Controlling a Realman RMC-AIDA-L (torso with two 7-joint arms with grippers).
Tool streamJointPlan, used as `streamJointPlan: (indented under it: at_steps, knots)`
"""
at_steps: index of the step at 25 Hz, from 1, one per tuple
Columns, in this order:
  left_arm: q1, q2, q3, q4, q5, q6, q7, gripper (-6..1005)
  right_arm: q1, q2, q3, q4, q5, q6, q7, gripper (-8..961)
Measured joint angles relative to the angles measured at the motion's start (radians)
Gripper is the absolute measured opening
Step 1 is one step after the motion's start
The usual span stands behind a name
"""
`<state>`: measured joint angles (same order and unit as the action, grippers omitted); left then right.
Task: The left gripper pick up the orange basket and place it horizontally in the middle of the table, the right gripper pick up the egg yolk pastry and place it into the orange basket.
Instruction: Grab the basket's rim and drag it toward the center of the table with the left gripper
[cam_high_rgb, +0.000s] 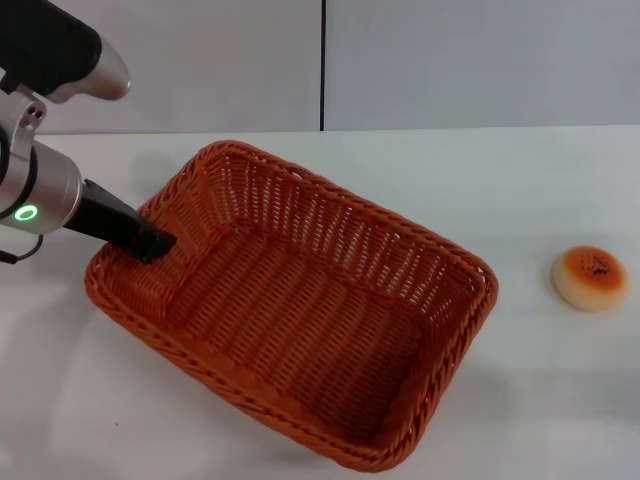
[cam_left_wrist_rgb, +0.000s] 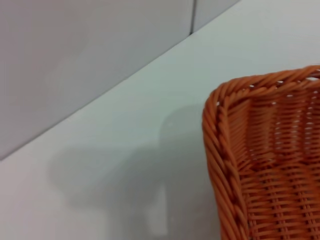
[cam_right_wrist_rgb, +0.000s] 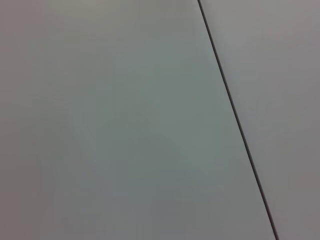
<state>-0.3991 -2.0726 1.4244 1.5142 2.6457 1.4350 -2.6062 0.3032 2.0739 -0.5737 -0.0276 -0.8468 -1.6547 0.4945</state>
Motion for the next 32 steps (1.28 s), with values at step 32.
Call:
streamJointPlan:
  at_steps: [32]
  knots:
    - [0.316,-0.007,-0.255,0.088,-0.212,-0.020,-0.278,154,0.114,-0.044,-0.012,-0.127,-0.014,0.095,0.085,584]
